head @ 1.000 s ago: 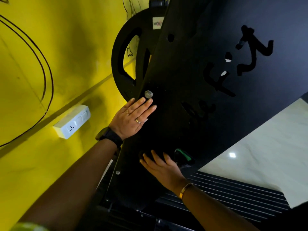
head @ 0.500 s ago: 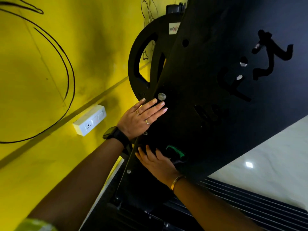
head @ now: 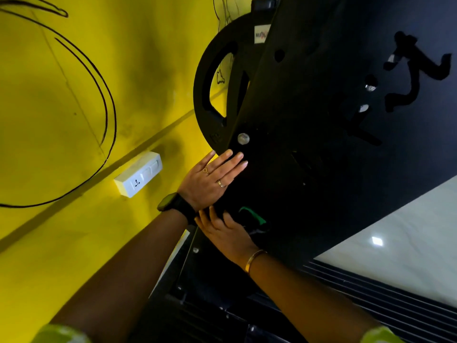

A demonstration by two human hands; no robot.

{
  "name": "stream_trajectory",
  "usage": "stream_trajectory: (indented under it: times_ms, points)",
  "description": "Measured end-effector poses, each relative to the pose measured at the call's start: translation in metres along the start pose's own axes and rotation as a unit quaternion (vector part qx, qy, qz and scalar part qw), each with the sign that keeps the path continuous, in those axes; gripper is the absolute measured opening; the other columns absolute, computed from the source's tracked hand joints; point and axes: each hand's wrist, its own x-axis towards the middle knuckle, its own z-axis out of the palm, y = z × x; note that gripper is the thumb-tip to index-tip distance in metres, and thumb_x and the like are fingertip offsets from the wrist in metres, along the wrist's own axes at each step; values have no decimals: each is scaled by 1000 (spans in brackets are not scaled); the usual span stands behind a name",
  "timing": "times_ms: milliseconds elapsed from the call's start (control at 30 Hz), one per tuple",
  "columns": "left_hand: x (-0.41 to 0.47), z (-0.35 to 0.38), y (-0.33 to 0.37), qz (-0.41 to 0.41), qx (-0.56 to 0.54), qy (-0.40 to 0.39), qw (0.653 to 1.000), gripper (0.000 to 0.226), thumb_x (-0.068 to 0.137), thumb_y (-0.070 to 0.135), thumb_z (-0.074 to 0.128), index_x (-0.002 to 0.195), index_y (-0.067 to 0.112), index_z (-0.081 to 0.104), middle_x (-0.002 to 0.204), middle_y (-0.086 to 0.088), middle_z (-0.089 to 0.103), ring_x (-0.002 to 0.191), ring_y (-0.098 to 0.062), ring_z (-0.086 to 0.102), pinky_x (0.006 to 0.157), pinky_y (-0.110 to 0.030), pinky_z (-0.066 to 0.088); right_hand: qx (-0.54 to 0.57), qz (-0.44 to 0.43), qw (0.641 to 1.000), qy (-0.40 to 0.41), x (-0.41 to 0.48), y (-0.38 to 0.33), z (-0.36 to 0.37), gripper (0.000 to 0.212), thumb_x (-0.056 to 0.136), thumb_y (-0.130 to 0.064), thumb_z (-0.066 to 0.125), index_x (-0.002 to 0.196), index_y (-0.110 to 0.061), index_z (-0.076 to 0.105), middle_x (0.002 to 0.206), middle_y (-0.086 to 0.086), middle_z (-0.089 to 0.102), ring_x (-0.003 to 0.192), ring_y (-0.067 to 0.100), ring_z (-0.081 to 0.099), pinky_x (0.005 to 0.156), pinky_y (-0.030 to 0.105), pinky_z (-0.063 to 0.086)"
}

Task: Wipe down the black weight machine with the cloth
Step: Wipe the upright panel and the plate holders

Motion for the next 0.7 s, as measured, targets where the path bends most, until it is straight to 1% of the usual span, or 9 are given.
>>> stream_trajectory:
  times_ms: [100, 167, 200, 267, 367, 433, 500, 600, 700]
  points:
    - [-7, 8, 12, -2, 6, -1, 1000, 56, 104, 25, 35, 155, 18, 15, 163, 1, 8, 150, -15, 7, 120, -38, 14, -10, -64, 996, -69, -19, -9, 11, 67, 92, -37, 49, 151, -13, 27, 154, 7, 34, 137, 27, 38, 107, 37, 35]
    - [-12, 14, 22, -6, -10, -5, 1000, 56, 104, 26, 34, 156, 18, 13, 164, 2, 2, 150, -15, 7, 121, -39, 12, 6, -78, 993, -91, -37, -8, 17, 74, 89, -36, 57, 151, -12, 26, 154, 9, 34, 137, 29, 37, 108, 40, 37]
    - [-13, 17, 27, -18, -21, -4, 1000, 56, 104, 27, 31, 156, 18, 12, 164, 3, 0, 150, -15, 6, 122, -39, 10, 23, -58, 994, -86, -47, -5, 19, 77, 85, -36, 62, 150, -14, 29, 153, 8, 36, 136, 29, 39, 107, 40, 38]
    - [-15, 23, 38, -55, -33, -1, 998, 55, 105, 29, 26, 156, 18, 7, 164, 3, -2, 150, -15, 3, 122, -39, 7, 61, 27, 997, -46, -67, 3, 16, 74, 78, -34, 62, 147, -21, 36, 148, 2, 43, 131, 26, 43, 101, 41, 39]
    - [-18, 33, 50, -90, -23, 6, 996, 56, 105, 32, 23, 156, 17, 4, 164, 1, -4, 150, -17, 0, 122, -40, 2, 56, 182, 979, 67, -83, 27, -3, 60, 84, -26, 45, 143, -30, 37, 144, -3, 39, 123, 24, 43, 90, 42, 37]
    - [-17, 40, 56, -114, -18, 17, 993, 56, 105, 33, 21, 156, 15, 5, 164, 0, -3, 150, -18, 0, 122, -40, 1, 40, 244, 961, 127, -86, 46, -15, 53, 89, -23, 39, 141, -34, 36, 142, -5, 39, 120, 24, 44, 88, 44, 37]
    - [-17, 45, 61, -134, -20, 28, 990, 55, 105, 33, 20, 156, 15, 6, 164, 0, -3, 150, -18, 0, 122, -40, 1, 22, 236, 960, 152, -88, 54, -16, 48, 96, -21, 34, 142, -33, 36, 142, -4, 39, 120, 25, 44, 90, 44, 35]
    - [-16, 47, 63, -134, -18, 37, 990, 57, 104, 32, 21, 156, 15, 6, 164, 0, -2, 150, -19, 0, 122, -40, 1, -17, 178, 975, 132, -96, 45, 0, 44, 101, -22, 26, 143, -31, 36, 143, -3, 38, 121, 24, 43, 93, 42, 36]
    - [-15, 45, 62, -133, -21, 41, 990, 57, 103, 32, 24, 156, 17, 7, 164, 1, -1, 150, -18, 1, 122, -39, 1, -53, 87, 991, 90, -113, 30, 22, 50, 96, -25, 39, 145, -30, 36, 146, -2, 36, 125, 24, 39, 97, 39, 35]
